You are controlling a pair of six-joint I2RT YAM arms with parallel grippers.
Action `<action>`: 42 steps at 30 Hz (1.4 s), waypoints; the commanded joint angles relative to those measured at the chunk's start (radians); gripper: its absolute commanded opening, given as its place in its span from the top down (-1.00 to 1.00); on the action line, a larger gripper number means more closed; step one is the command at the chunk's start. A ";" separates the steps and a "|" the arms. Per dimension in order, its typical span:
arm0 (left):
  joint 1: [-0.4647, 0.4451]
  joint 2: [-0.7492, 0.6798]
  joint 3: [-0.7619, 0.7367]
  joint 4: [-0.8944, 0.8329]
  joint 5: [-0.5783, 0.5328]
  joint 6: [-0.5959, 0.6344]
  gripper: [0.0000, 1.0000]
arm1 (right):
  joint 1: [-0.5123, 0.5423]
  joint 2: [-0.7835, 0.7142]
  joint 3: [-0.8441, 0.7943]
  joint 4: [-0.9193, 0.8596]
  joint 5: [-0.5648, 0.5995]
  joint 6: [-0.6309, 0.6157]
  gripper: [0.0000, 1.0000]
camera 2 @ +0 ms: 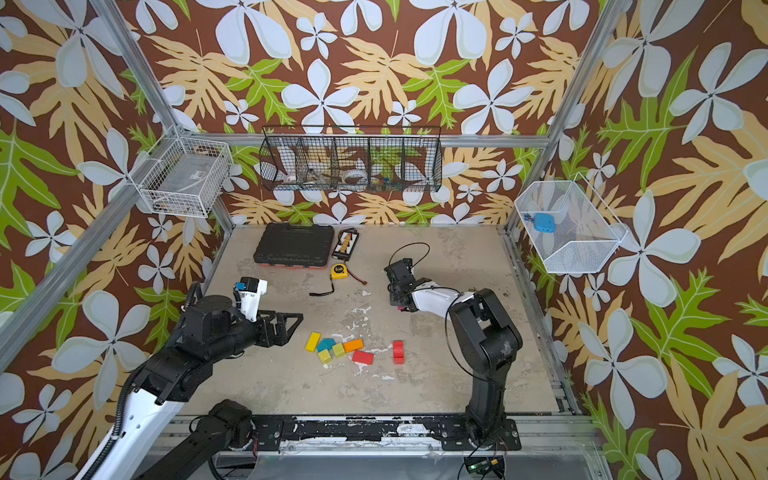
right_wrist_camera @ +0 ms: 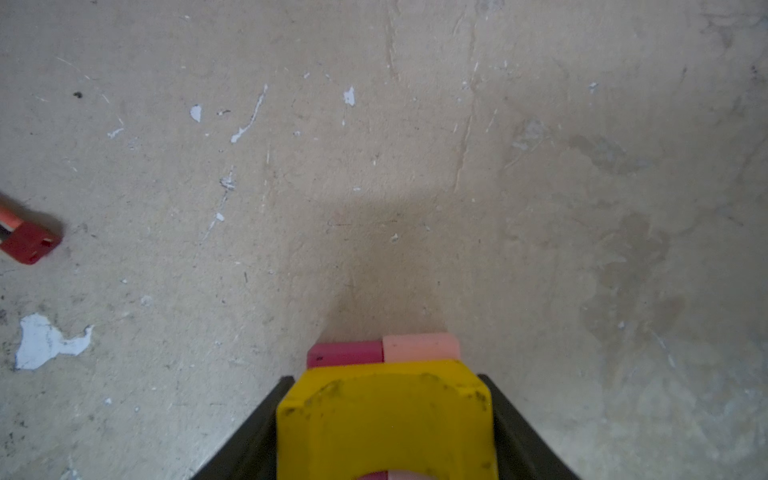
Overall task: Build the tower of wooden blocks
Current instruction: 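Open the right gripper and raise it off the yellow arch block, then swing the right gripper back toward the block pile near the robot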
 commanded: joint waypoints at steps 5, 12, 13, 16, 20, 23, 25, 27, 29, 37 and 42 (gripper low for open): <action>-0.001 0.000 0.000 0.022 -0.002 0.006 -1.00 | 0.000 -0.001 0.004 -0.012 0.009 0.007 -0.32; -0.001 -0.001 0.000 0.022 -0.002 0.006 -1.00 | 0.000 -0.003 0.004 -0.015 0.012 0.006 -0.34; -0.002 -0.001 0.000 0.022 -0.002 0.006 -1.00 | 0.001 -0.003 0.004 -0.015 0.012 0.006 -0.34; -0.001 -0.001 0.000 0.022 -0.002 0.006 -1.00 | 0.001 -0.007 0.005 -0.019 0.010 0.005 -0.41; -0.002 0.000 0.000 0.022 -0.002 0.006 -1.00 | 0.002 -0.039 0.009 -0.039 0.016 0.005 -0.52; -0.002 0.001 0.000 0.022 -0.002 0.006 -1.00 | 0.007 -0.108 -0.018 -0.042 0.024 0.011 -0.58; -0.002 -0.001 0.000 0.022 -0.002 0.006 -1.00 | 0.020 -0.162 -0.037 -0.053 0.039 0.017 -0.60; -0.001 -0.001 0.000 0.022 -0.002 0.006 -1.00 | 0.049 -0.232 -0.071 -0.065 0.068 0.033 -0.61; -0.002 0.002 0.000 0.022 -0.002 0.006 -1.00 | 0.089 -0.302 -0.115 -0.063 0.093 0.060 -0.62; -0.001 -0.016 -0.001 0.025 0.006 0.007 -1.00 | 0.448 -0.598 -0.409 0.017 0.259 0.304 -0.61; -0.002 -0.017 0.000 0.022 -0.007 0.003 -1.00 | 0.640 -0.642 -0.492 -0.026 0.321 0.455 -0.53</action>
